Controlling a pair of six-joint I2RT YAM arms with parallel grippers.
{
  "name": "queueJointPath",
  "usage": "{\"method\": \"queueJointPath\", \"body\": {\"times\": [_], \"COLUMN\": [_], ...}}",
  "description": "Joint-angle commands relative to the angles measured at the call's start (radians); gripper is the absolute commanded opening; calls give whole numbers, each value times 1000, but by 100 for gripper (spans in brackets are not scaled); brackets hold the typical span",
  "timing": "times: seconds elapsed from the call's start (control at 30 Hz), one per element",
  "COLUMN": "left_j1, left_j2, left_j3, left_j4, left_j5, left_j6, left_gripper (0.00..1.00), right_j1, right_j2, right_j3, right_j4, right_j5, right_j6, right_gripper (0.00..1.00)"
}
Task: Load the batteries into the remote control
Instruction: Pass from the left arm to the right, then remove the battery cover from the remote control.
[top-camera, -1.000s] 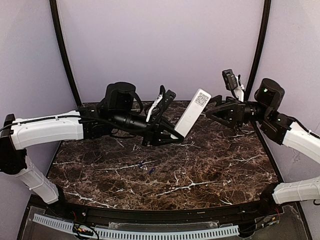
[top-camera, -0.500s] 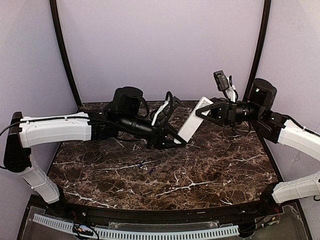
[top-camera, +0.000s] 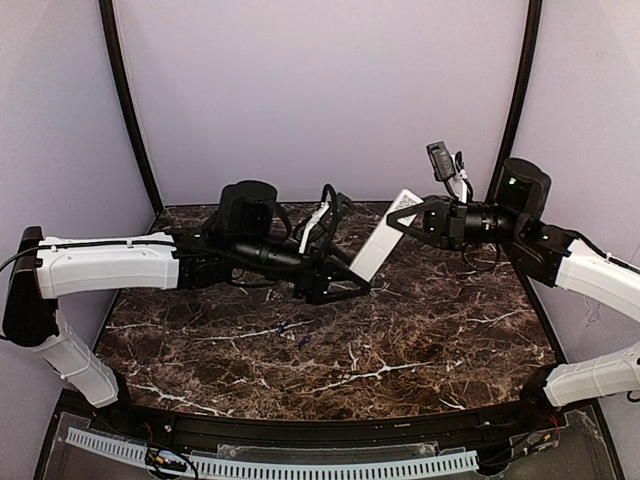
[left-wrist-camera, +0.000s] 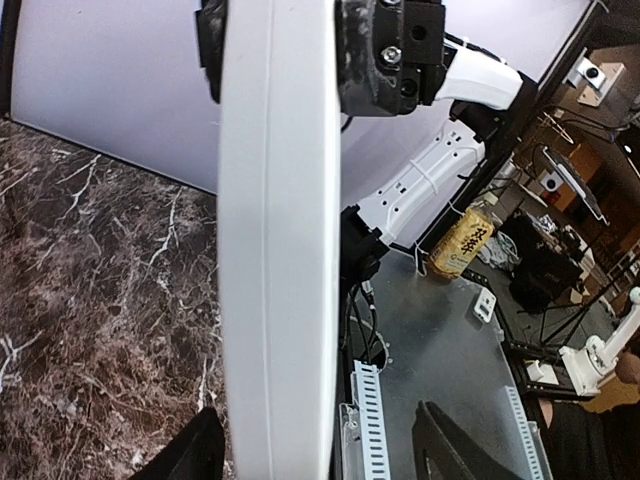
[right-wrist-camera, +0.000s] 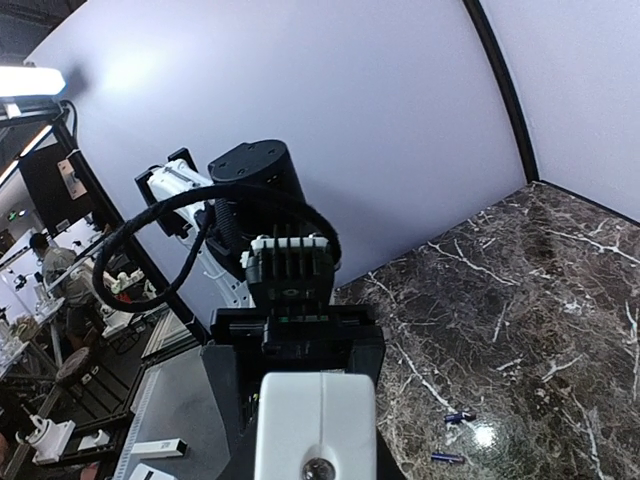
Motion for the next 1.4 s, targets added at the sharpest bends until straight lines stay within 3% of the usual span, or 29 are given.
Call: {"method": "queueJointPath", "body": {"times": [0.0, 0.17, 0.27, 0.4, 0.53, 0.8, 1.37], "left_j1": [28, 44, 54, 56, 53, 36, 34], "left_j2": [-90, -108, -55, 67, 171, 229, 280], "left_j3": [-120, -235, -311, -323, -307, -271, -253], "left_j4": [180, 391, 572, 881, 1072, 1029, 1010], "left_j5": [-102, -264, -314, -291, -269, -279, -238], "left_j6": [-136, -287, -468, -631, -733, -733, -749], "left_gripper": [68, 70, 70, 73, 77, 76, 54], "right_j1": [3, -31, -44, -48, -49, -49, -48], "right_j2": [-48, -99, -137, -167, -181, -175, -84], "right_j3": [-14, -48, -87, -165, -211, -260, -408], "right_j4": [-12, -39, -24, 43, 77, 130, 461], "right_j5": [163, 349, 435, 465, 481, 533, 448], "right_j6": [0, 36, 100, 174, 218, 309, 436], "right_gripper": [0, 0, 0, 0, 0, 0, 0]}}
